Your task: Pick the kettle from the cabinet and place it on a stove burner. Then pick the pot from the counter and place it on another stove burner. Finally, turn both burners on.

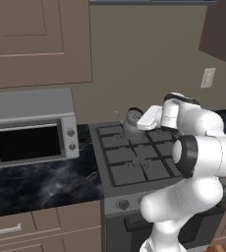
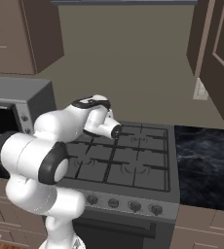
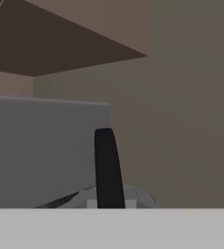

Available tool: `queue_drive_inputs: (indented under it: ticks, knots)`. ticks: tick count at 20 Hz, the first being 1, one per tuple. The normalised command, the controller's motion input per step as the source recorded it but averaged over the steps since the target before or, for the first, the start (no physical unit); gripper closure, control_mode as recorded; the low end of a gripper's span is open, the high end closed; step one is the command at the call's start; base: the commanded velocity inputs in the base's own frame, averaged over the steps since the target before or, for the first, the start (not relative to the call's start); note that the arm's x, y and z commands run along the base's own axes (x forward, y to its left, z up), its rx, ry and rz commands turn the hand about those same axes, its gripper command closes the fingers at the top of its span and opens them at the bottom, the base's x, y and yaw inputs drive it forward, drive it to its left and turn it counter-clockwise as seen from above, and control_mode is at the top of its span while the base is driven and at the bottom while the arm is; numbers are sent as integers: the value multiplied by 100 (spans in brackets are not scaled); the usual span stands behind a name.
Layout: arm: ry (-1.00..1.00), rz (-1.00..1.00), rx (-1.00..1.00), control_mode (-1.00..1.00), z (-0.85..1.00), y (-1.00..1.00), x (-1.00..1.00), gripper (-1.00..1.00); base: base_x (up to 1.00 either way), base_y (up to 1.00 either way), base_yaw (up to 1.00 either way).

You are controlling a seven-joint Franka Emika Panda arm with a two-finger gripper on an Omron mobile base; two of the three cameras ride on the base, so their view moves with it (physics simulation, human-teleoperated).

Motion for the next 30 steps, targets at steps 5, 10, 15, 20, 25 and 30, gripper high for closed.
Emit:
queue_drive_inputs:
  ticks: [5,10,15,20,25,30]
  knots:
    - [0,0,0,-100,-11,0,24,100,0,0,0]
    - [0,0,0,-100,-11,0,23,100,0,0,0]
    - [0,0,0,-100,-11,0,22,100,0,0,0]
    - [0,0,0,-100,-13,0,23,100,0,0,0]
    - [0,0,0,-100,-15,0,21,100,0,0,0]
    - [0,0,0,-100,-14,0,19,100,0,0,0]
